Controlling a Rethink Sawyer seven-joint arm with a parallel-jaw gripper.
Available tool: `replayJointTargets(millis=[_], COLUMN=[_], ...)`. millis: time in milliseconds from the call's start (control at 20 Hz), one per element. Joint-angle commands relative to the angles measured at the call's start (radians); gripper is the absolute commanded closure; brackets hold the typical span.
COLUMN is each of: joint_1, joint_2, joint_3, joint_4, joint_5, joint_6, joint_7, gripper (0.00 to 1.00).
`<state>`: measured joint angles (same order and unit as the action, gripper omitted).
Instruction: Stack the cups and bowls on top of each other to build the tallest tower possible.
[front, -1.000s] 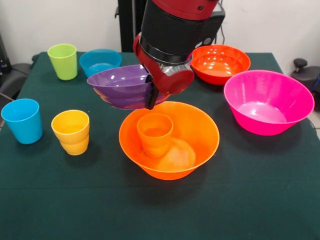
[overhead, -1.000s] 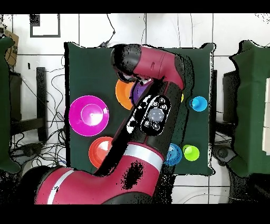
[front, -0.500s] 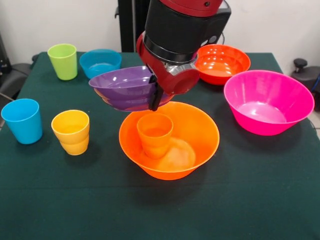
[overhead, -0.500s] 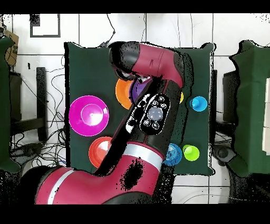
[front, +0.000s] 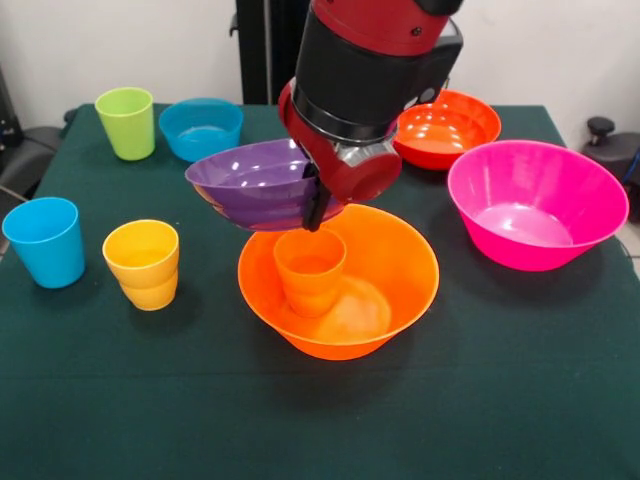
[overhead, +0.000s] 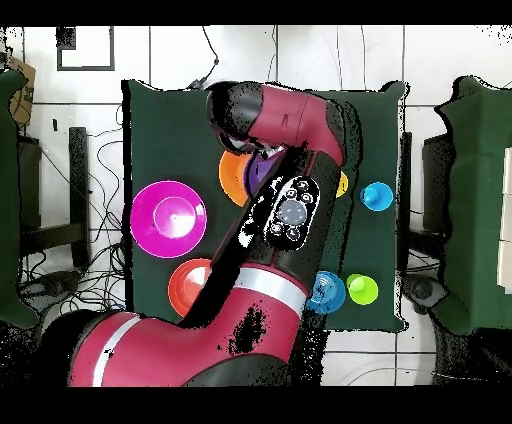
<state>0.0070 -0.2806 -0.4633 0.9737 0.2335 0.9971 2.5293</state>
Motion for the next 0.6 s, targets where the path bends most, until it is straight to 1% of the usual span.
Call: replayJointTargets(millis=[50,100,150,200,300,400,600], joint_1=[0.032,0.036,0.042,0.053,0.066,0.078,0.071], joint_2=[0.101,0.109,0.059,0.065,0.083,0.08,0.073], joint_3=[0.1,0.103,0.102,0.103,0.094,0.09,0.103], joint_4=[0.029,0.03,0.126,0.133,0.112,0.118,0.124], joint_5=[-0.059,-0.063,-0.07,-0.076,-0.075,-0.072,-0.064], joint_6=[-0.08,-0.089,-0.125,-0.135,-0.142,-0.147,-0.157], joint_7=[0.04,0.033,0.02,0.016,0.032,0.038,0.002], gripper=[1.0,1.0,1.0,1.0,1.0,1.0,1.0])
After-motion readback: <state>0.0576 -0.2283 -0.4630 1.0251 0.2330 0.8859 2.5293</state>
